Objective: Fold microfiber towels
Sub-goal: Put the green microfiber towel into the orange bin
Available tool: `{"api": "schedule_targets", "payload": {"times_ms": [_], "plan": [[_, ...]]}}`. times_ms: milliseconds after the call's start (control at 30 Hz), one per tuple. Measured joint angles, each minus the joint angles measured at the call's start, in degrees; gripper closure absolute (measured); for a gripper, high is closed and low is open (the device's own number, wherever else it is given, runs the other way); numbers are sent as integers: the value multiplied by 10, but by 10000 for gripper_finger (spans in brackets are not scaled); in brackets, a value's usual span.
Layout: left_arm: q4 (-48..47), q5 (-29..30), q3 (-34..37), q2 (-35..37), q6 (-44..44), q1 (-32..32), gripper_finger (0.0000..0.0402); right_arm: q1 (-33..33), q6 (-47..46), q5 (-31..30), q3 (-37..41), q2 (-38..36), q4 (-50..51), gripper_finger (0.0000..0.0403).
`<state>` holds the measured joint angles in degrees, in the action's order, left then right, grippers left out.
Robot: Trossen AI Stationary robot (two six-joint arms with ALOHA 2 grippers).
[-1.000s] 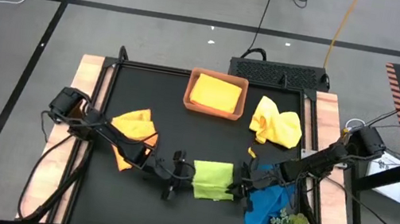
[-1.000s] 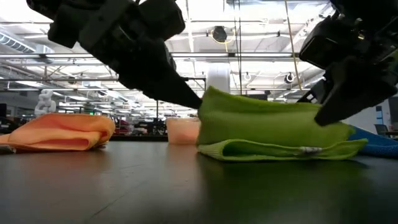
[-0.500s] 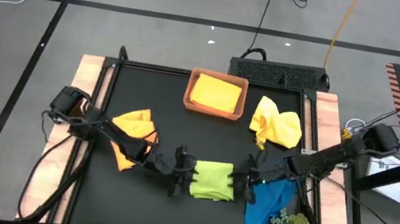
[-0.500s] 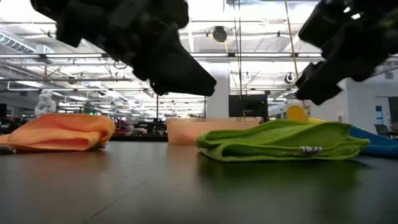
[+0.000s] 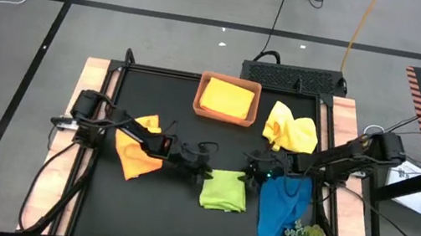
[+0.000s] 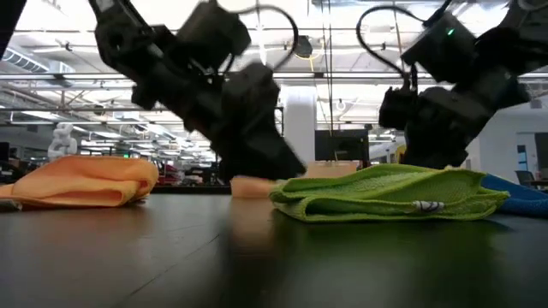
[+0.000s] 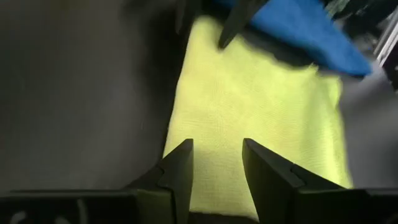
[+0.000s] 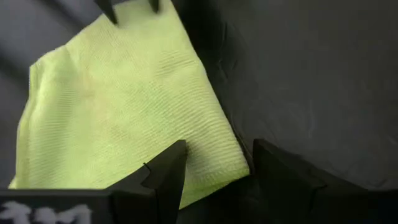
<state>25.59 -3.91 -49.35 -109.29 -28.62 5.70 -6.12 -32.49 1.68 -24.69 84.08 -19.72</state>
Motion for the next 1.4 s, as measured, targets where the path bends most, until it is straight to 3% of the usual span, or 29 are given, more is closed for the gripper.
{"api": "schedule_targets", "payload": {"times_ms": [133,300,600,900,1167,1400], "plan": [[31,-37,0,-35,-18,-12,232,17,10,58,-1,31,-43,222],[48,-40,-2,-53,-25,-13,190,24,23,74,-1,37,-53,247],[51,-53,-2,-54,-25,-15,175,24,51,105,0,36,-53,391],[20,-88,2,-8,1,-46,187,1,138,80,0,6,-79,399],[23,-126,1,5,35,-84,187,-26,196,71,0,-86,-92,401],[72,-221,1,5,73,-85,187,-28,213,69,0,-124,-75,402]]}}
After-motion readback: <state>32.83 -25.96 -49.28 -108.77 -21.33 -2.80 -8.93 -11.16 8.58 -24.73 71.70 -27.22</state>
